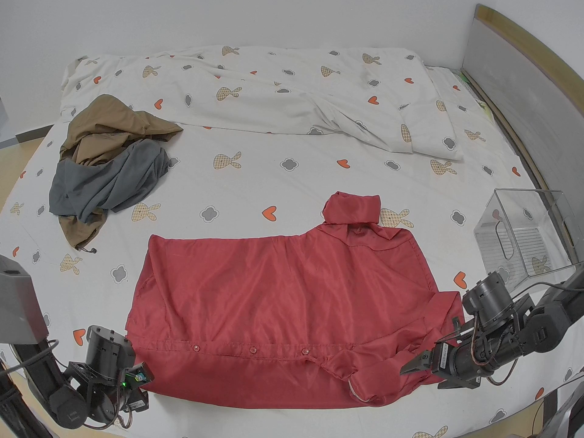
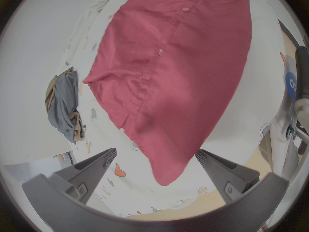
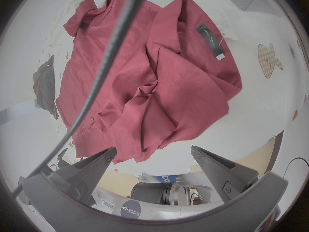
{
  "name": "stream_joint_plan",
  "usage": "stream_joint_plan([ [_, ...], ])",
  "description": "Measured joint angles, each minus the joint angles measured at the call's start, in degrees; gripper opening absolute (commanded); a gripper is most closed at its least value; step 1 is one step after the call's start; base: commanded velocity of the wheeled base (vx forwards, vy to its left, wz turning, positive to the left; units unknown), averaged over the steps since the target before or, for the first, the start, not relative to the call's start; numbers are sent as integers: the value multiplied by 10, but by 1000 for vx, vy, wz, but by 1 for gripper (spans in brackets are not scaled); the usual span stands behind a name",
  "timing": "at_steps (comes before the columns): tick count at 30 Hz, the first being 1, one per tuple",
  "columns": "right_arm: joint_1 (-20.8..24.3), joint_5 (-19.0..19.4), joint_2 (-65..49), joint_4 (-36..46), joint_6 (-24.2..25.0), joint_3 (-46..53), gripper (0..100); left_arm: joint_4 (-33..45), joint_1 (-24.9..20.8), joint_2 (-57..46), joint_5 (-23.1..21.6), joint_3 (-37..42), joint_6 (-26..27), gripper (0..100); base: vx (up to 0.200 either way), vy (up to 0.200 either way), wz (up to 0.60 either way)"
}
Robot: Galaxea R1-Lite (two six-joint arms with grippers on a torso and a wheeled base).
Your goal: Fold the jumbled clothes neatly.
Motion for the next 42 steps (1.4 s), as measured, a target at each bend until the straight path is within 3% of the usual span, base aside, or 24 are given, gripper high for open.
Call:
stream_joint_plan([
  [10,0,2,-133,35,-34,-9,100,50,-8,-126,0,-1,-2,100,0,0,0],
  [17,0,28,-166,33,-60,-31,100,167,2,-195,1,-62,-21,100,0,0,0],
  [26,16,45,-46,32,-70,-82,100,418,25,-268,1,-205,-80,100,0,0,0],
  [30,20,45,23,29,-81,-99,100,545,35,-289,1,-307,-149,100,0,0,0],
  [35,17,47,78,27,-99,-99,100,695,49,-294,1,-437,-307,100,0,0,0],
  [39,12,44,98,9,-138,-83,100,776,56,-285,0,-517,-432,100,0,0,0],
  [42,5,42,109,-31,-165,-57,100,820,59,-277,-4,-567,-487,100,0,0,0],
])
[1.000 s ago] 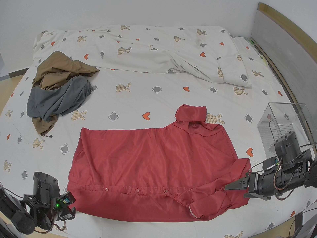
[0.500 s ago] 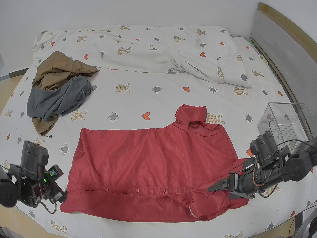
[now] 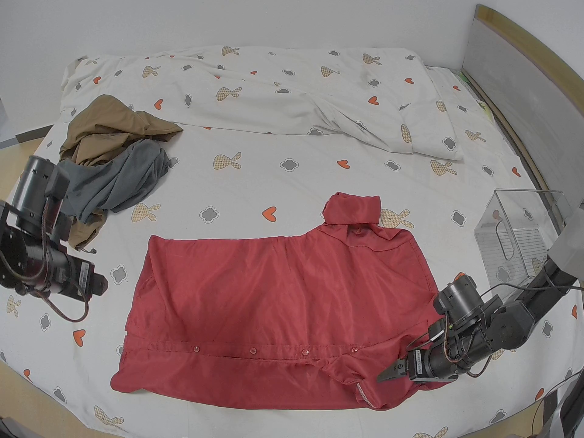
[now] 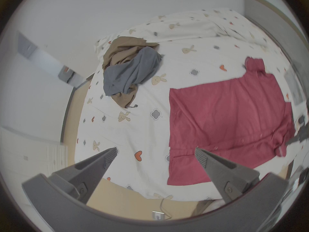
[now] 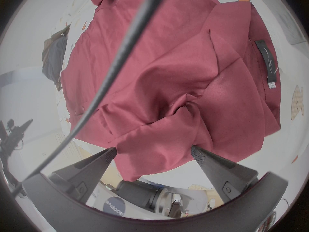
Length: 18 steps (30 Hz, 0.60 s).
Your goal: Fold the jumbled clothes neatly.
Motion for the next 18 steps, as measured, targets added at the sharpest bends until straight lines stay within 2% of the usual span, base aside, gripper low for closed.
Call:
stream_joint_plan([
  [4,-7,-1,9,-108,-16,49,100,13,2,4,-6,-32,-30,100,0,0,0],
  [7,-11,-1,12,-233,-25,102,100,17,2,4,-15,-43,-57,100,0,0,0],
  [12,-15,0,-1,-384,-34,191,100,26,3,-3,-53,-60,-117,100,0,0,0],
  [15,-16,7,-33,-420,-37,226,100,34,3,-9,-88,-71,-144,100,0,0,0],
  [18,-17,20,-80,-412,-38,246,100,45,3,-14,-124,-80,-164,100,0,0,0],
])
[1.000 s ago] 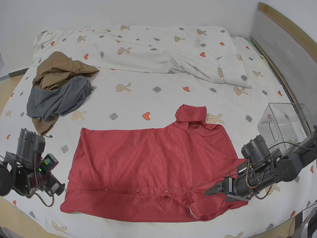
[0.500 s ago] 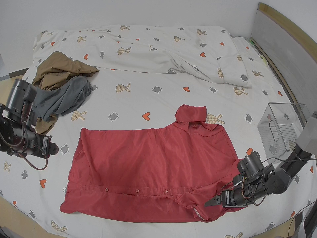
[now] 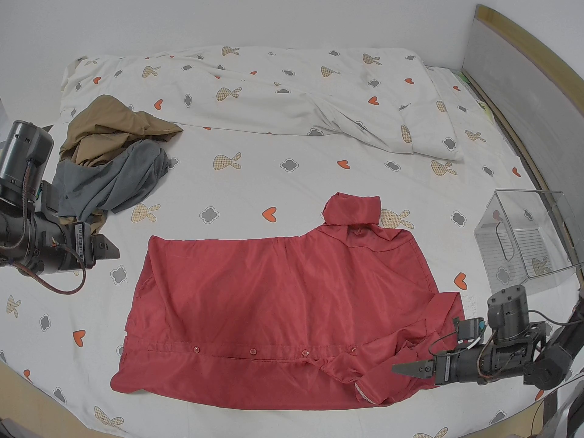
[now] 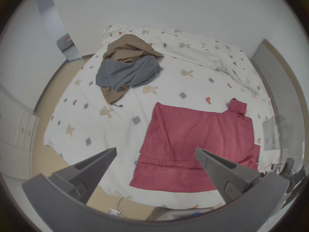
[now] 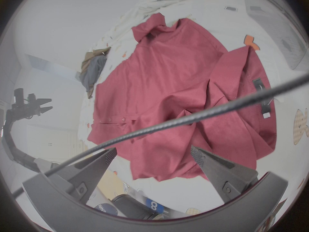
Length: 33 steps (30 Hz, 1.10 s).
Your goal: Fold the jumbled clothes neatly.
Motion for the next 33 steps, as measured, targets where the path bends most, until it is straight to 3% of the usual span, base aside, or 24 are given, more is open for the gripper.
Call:
stream_joint_plan([
  [6,-4,31,-116,141,-2,-12,100,38,4,-10,-86,-30,-41,100,0,0,0],
  [9,-15,52,-174,247,-2,-48,100,58,5,-24,-172,-45,-59,100,0,0,0],
  [12,-39,81,-220,308,-3,-89,100,72,1,-51,-241,-55,-59,100,0,0,0],
  [14,-58,101,-241,321,-3,-107,100,74,-4,-74,-261,-55,-41,100,0,0,0],
  [17,-79,119,-259,323,-4,-123,100,51,-6,-106,-257,-35,13,100,0,0,0],
  [21,-96,133,-267,324,-7,-133,100,-48,-1,-128,-195,35,75,100,0,0,0],
  [27,-114,145,-264,323,-8,-141,100,-223,7,-117,-113,126,83,100,0,0,0],
  [30,-121,149,-260,317,-9,-143,100,-255,11,-102,-121,149,77,100,0,0,0],
  [33,-126,151,-257,305,-9,-142,100,-241,20,-84,-173,159,73,100,0,0,0],
])
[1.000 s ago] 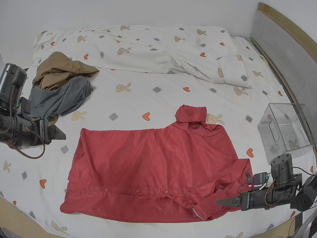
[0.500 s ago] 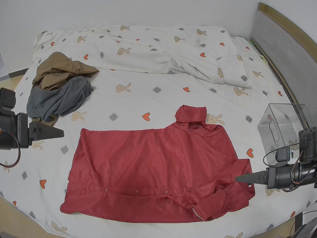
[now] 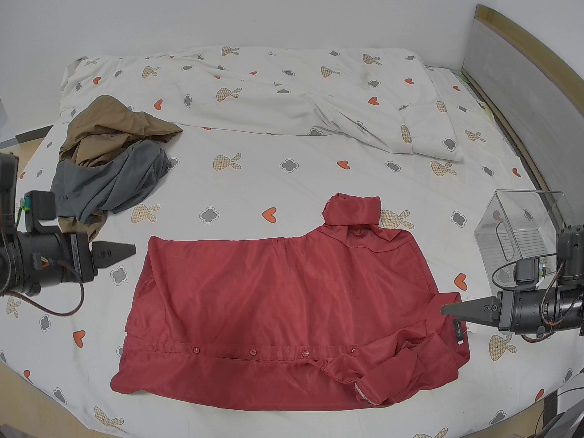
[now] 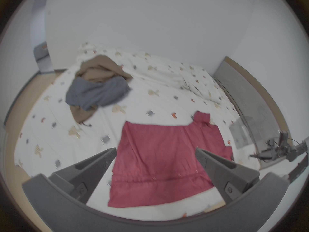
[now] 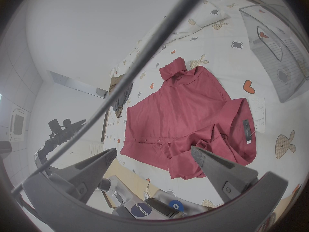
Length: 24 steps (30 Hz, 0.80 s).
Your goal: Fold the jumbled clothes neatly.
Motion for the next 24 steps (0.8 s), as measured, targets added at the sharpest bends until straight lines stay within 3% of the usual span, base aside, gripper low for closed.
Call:
stream_joint_plan([
  [4,-9,4,4,-24,2,6,100,69,32,26,-128,2,1,100,0,0,0],
  [8,-21,19,9,-45,4,16,100,149,82,59,-206,5,31,100,0,0,0],
  [15,-35,39,25,-58,6,28,100,185,125,143,-239,68,148,100,0,0,0],
  [24,-38,43,42,-60,7,28,100,148,126,256,-247,92,172,100,0,0,0],
])
